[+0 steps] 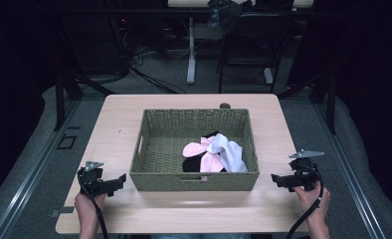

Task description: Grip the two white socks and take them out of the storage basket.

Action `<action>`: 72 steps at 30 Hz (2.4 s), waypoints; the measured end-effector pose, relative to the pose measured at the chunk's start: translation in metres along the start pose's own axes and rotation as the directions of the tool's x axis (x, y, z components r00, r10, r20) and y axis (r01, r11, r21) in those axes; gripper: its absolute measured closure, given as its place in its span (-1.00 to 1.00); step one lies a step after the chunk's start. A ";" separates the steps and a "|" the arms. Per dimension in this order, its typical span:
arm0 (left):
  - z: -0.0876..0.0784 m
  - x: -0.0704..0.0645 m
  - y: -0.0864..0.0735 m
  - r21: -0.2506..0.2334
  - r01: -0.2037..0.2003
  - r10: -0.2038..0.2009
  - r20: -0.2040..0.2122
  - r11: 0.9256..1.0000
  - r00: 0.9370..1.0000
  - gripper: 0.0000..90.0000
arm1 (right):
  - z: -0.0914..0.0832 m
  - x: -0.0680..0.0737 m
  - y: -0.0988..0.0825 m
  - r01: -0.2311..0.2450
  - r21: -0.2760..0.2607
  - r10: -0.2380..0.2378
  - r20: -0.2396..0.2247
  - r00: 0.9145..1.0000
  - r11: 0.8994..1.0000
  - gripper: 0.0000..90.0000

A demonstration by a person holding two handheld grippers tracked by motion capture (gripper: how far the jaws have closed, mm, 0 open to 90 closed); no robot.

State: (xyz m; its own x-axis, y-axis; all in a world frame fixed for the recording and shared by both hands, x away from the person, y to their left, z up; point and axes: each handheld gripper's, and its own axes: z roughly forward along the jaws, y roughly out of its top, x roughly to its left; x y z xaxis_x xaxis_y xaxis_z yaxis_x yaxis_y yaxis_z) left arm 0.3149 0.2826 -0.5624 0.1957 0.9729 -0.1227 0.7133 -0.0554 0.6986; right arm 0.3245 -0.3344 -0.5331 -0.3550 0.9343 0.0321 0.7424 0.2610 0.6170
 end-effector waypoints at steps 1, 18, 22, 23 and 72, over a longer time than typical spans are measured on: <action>0.001 0.000 0.000 0.010 -0.002 0.003 -0.011 1.000 1.000 -0.97 | 0.000 0.000 0.000 0.004 0.002 -0.004 -0.004 1.000 1.000 -1.00; 0.003 0.005 -0.001 0.025 0.098 -0.099 0.009 0.995 0.995 -0.99 | -0.002 0.002 0.003 0.020 0.017 -0.019 -0.048 0.999 1.000 -1.00; 0.001 0.008 -0.002 0.012 0.112 -0.112 0.004 0.994 0.994 -1.00 | -0.004 0.002 0.011 0.032 0.022 -0.032 -0.019 0.999 0.999 -1.00; 0.000 0.007 -0.002 -0.001 0.108 -0.108 0.004 0.994 0.994 -1.00 | -0.004 0.002 0.014 0.039 0.027 -0.038 -0.022 0.999 0.999 -1.00; -0.006 0.003 -0.001 -0.023 0.088 -0.088 0.018 0.996 0.996 -1.00 | 0.016 0.104 0.186 0.263 0.180 -0.210 -0.269 0.940 0.948 -0.99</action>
State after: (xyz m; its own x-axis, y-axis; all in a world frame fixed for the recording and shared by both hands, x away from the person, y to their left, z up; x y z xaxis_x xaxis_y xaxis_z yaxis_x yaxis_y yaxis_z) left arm 0.3110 0.2865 -0.5588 0.1443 0.9699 -0.1963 0.7121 0.0359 0.7011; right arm 0.4348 -0.1847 -0.4274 -0.6424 0.7582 0.1116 0.7123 0.5369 0.4520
